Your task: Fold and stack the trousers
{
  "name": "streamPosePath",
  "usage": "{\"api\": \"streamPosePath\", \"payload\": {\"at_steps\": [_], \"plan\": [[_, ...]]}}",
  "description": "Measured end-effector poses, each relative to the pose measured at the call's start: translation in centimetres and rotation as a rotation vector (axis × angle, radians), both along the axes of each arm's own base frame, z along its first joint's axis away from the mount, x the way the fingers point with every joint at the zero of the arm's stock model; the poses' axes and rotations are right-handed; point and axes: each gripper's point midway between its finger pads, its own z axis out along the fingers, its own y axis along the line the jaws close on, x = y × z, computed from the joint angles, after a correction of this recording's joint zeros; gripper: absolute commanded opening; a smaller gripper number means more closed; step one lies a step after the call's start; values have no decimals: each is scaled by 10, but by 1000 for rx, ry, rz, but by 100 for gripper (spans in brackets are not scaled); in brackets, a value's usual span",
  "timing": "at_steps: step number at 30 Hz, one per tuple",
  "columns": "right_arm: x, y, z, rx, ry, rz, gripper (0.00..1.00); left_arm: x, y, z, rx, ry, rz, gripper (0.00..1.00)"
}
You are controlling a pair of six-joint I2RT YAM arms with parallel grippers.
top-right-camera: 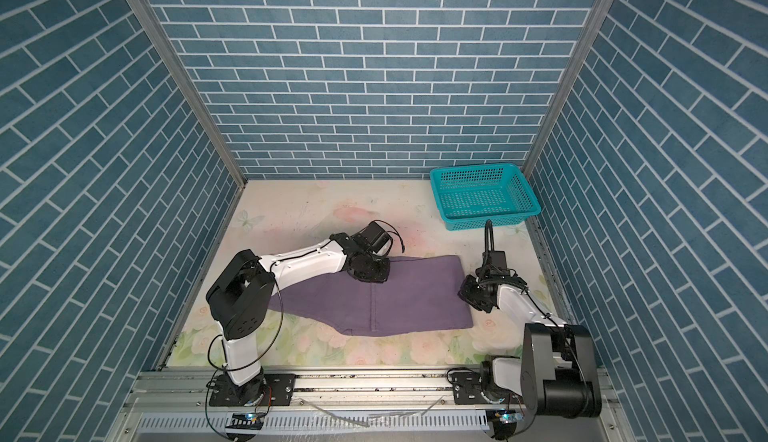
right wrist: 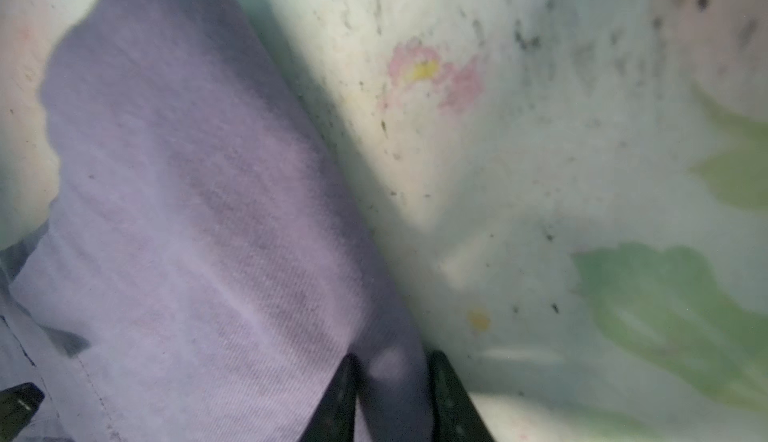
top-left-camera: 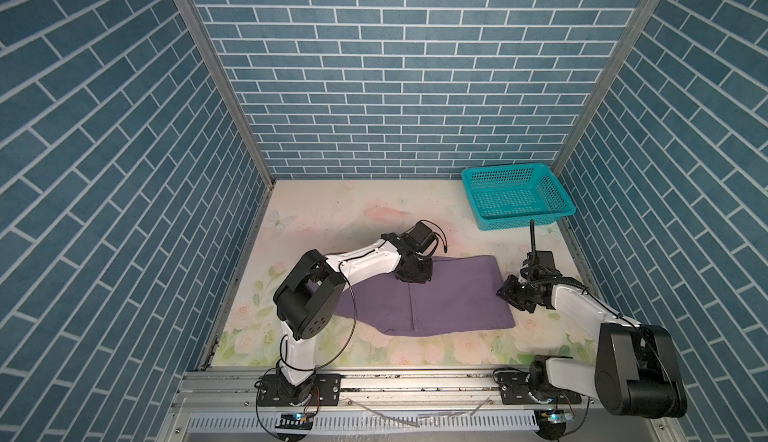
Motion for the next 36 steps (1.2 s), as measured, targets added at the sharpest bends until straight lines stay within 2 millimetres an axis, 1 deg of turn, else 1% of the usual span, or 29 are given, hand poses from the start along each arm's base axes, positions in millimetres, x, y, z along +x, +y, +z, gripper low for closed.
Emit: {"api": "streamPosePath", "payload": {"at_steps": [2,9,14,17,24,30,33,36], "plan": [[1,0,0,18,2,-13,0,-1,-1,-1,2,2,-2,20],[1,-2,2,41,1,-26,0,-1,-1,-4,7,8,-1,20],[-4,-5,6,40,7,-38,0,-1,-1,-5,7,9,0,20],[-6,-8,11,38,15,-46,0,-1,0,-5,7,9,0,20],[-2,-14,28,33,-5,-59,0,-1,-1,-5,7,9,0,20],[-8,-20,27,29,23,-74,0,-2,0,-5,8,10,-1,20],[-8,-29,36,23,21,-100,0,-2,-1,-4,5,10,-2,20],[-1,-41,55,12,-14,-130,0,0,-4,1,-6,8,-4,20]]}}
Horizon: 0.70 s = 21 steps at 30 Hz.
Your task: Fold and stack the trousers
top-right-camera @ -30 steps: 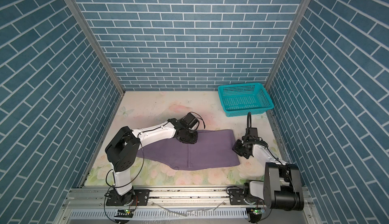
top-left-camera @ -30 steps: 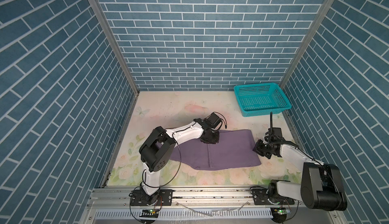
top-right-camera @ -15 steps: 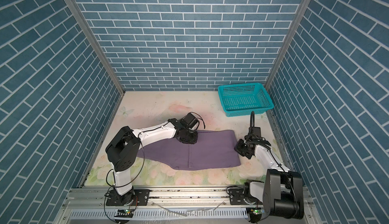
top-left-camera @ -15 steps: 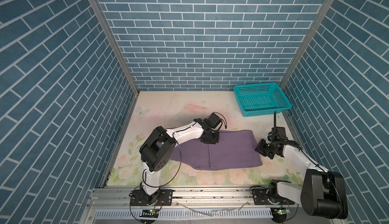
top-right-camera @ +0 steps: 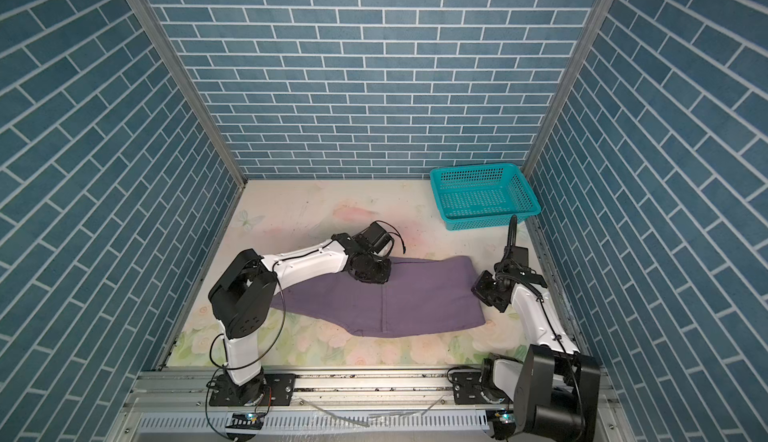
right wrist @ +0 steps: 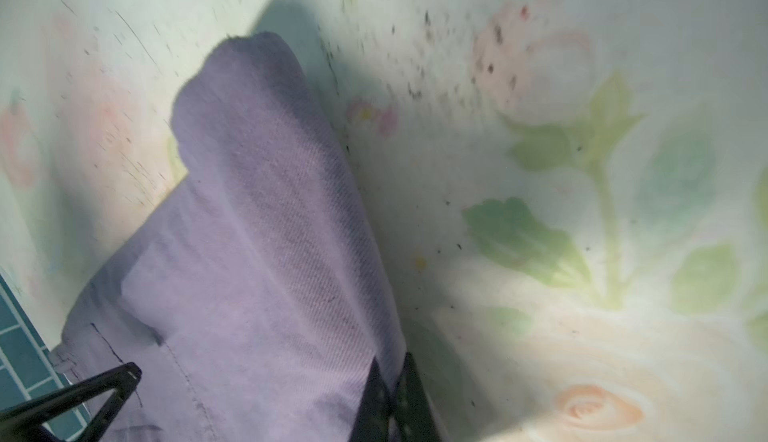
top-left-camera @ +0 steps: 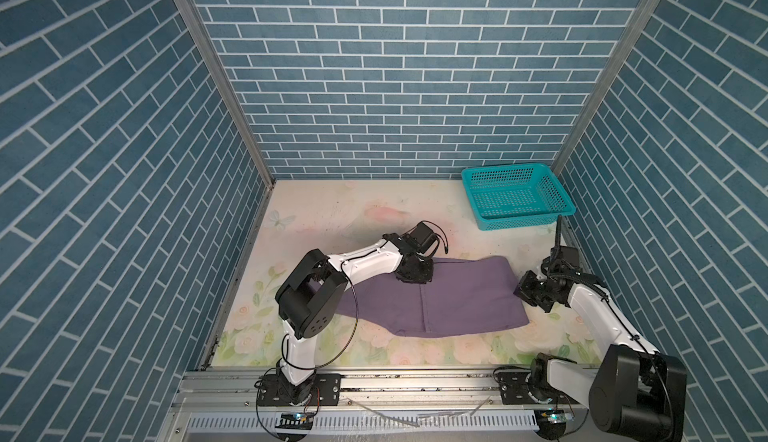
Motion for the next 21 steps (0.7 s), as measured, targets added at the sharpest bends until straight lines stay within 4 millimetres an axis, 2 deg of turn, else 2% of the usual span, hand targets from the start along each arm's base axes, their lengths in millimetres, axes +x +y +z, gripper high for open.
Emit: {"api": "streamPosePath", "payload": {"at_steps": [6,13,18,21], "plan": [[13,-11,29,-29,-56,-10,0,5,-9,22,-47,-25,-6,20],[18,-20,54,-72,-67,-9,0,9,-12,73,-118,-103,-10,20],[28,-25,80,-93,-110,-20,0,15,2,96,-137,-147,17,20],[30,-26,90,-97,-126,-21,0,22,21,94,-122,-153,59,20]]}}
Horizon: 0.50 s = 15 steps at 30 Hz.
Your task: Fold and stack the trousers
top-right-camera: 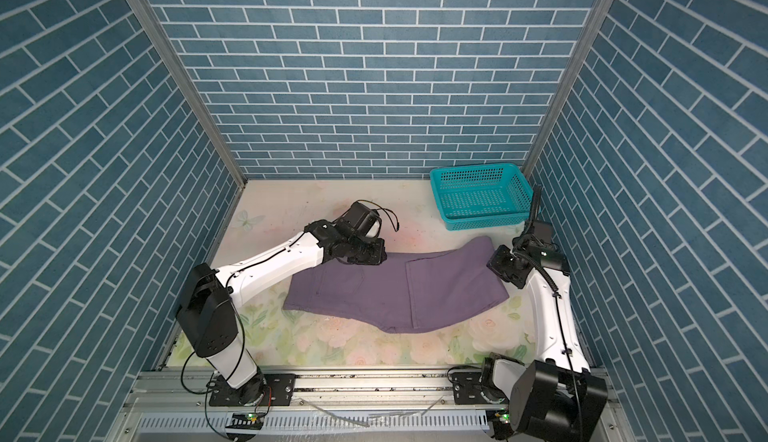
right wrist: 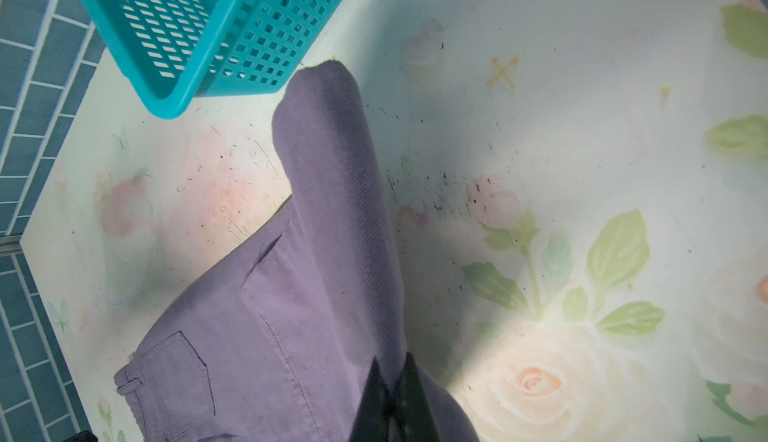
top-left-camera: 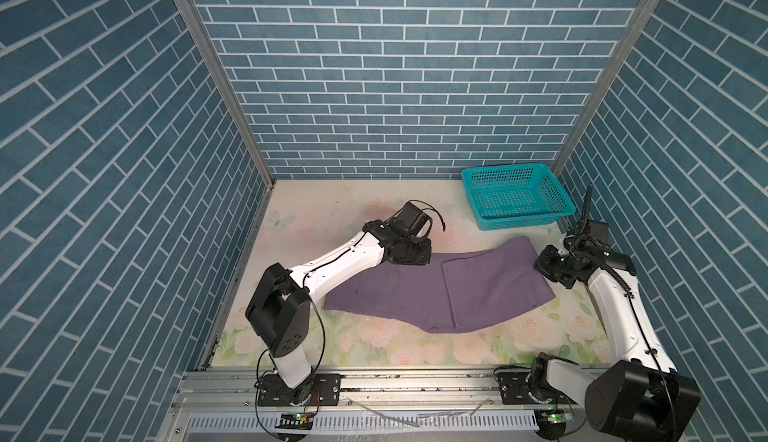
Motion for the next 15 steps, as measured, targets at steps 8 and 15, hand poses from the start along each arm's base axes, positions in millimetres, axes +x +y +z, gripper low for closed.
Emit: {"api": "streamPosePath", "payload": {"at_steps": [8,15], "plan": [[1,1,14,2,-13,1,0,3,61,-45,121,67,109,20],[1,7,22,37,-23,12,0,-6,109,-72,201,117,183,20]]}}
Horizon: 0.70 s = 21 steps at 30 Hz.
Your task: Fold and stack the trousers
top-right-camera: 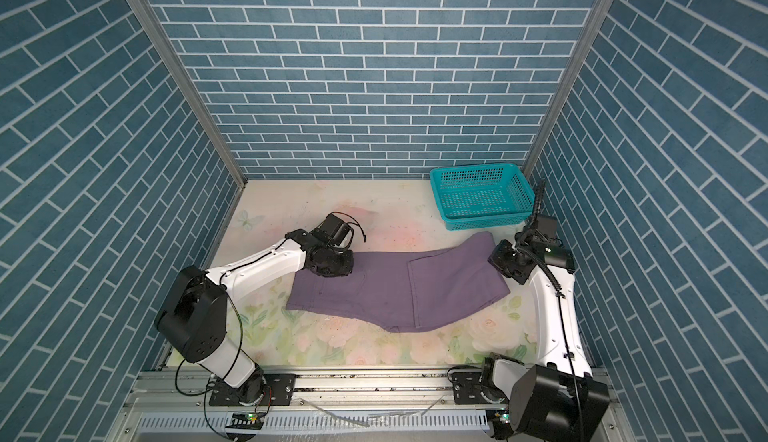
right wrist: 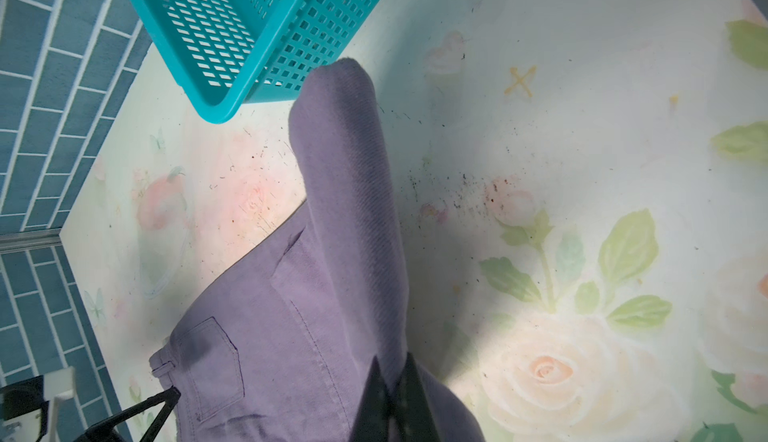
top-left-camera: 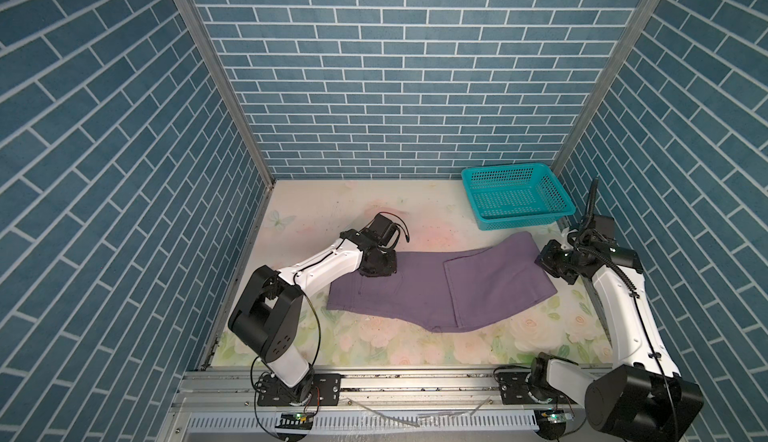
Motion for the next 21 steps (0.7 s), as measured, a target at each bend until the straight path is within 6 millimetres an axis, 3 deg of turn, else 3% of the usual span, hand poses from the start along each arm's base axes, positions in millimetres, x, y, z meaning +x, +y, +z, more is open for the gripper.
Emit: {"api": "streamPosePath", "payload": {"at_steps": [7,21], "plan": [[6,23,23,5,-51,59,0,5,38,5,70,-33,69,20],[22,118,50,-21,-107,275,0,-7,64,-13,138,-2,105,20]]}}
